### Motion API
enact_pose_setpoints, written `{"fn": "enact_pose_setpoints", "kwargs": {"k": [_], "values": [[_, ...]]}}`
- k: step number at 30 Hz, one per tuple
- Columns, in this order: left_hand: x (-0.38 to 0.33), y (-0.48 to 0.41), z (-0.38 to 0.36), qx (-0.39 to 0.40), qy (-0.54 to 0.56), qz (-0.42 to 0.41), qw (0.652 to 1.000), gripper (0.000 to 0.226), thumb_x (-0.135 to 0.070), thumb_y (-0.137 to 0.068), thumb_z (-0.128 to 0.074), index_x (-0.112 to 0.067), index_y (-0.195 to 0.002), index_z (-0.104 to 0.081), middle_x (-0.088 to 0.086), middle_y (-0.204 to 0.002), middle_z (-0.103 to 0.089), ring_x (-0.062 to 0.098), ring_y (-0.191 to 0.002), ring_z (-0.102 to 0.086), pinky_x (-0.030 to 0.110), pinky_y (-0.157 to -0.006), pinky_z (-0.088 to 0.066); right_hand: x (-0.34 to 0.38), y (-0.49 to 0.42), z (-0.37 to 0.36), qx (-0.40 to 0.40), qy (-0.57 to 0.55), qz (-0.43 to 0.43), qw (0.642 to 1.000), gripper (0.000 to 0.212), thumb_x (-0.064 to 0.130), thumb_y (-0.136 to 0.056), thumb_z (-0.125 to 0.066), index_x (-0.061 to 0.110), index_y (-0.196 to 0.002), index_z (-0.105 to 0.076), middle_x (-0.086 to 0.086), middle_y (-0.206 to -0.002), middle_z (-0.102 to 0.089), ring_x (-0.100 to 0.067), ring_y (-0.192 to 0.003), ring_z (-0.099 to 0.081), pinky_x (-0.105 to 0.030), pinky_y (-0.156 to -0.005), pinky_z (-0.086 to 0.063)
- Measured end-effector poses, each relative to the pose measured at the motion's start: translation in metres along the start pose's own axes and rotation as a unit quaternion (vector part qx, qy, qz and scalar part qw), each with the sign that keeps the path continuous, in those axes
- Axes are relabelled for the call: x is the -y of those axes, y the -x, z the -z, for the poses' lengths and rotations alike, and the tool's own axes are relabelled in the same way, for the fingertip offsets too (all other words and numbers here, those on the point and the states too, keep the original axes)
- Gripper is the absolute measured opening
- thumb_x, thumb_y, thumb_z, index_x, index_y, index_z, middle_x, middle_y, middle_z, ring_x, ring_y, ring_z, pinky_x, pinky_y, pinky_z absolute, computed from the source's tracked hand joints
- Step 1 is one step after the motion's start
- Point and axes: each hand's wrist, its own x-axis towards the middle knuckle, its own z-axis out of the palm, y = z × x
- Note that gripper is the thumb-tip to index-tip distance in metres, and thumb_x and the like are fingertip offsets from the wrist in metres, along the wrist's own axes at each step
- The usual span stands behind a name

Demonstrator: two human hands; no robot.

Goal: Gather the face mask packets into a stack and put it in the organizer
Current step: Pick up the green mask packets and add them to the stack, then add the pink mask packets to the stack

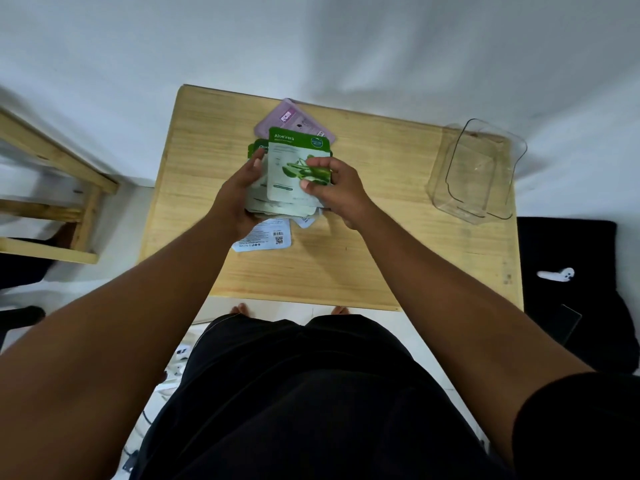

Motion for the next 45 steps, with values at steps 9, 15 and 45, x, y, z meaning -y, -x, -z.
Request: {"fn": "enact_pose_setpoints", "kwargs": {"k": [9, 15, 45], "values": [[-0.004, 0.004, 0.029, -0.062, -0.022, -0.023, 0.998, 0.054, -0.005, -0.096, -0.062, -0.031, -0.143, -0.053, 0.003, -0.138, -0.063, 0.03, -0.116, -0.067, 0.047, -0.076, -0.061, -0.006, -0.017, -0.031, -0.019, 0.103, 0.047, 0.993, 0.044, 0.018, -0.062, -0.093, 0.024, -0.067, -0.049, 0.006, -0.077, -0.064, -0.01, -0.075, -0.062, -0.037, -0.073, -0.055], [-0.023, -0.003, 0.033, -0.078, -0.082, 0.033, 0.993, 0.041, -0.007, -0.093, -0.064, -0.027, -0.129, -0.067, -0.001, -0.123, -0.071, 0.026, -0.109, -0.069, 0.041, -0.072, -0.062, 0.006, -0.033, -0.04, 0.006, 0.136, 0.063, 0.989, 0.039, 0.023, -0.066, -0.09, 0.023, -0.07, -0.052, -0.007, -0.09, -0.074, -0.021, -0.087, -0.072, -0.042, -0.076, -0.059], [-0.04, -0.019, 0.053, -0.186, -0.059, 0.018, 0.981, 0.04, 0.001, -0.082, -0.074, -0.023, -0.114, -0.076, -0.002, -0.122, -0.072, 0.026, -0.108, -0.068, 0.039, -0.075, -0.062, 0.023, -0.095, -0.01, -0.174, 0.188, 0.071, 0.964, 0.023, 0.0, -0.084, -0.063, 0.017, -0.096, -0.071, 0.001, -0.105, -0.072, -0.009, -0.091, -0.063, -0.001, -0.062, -0.043]]}}
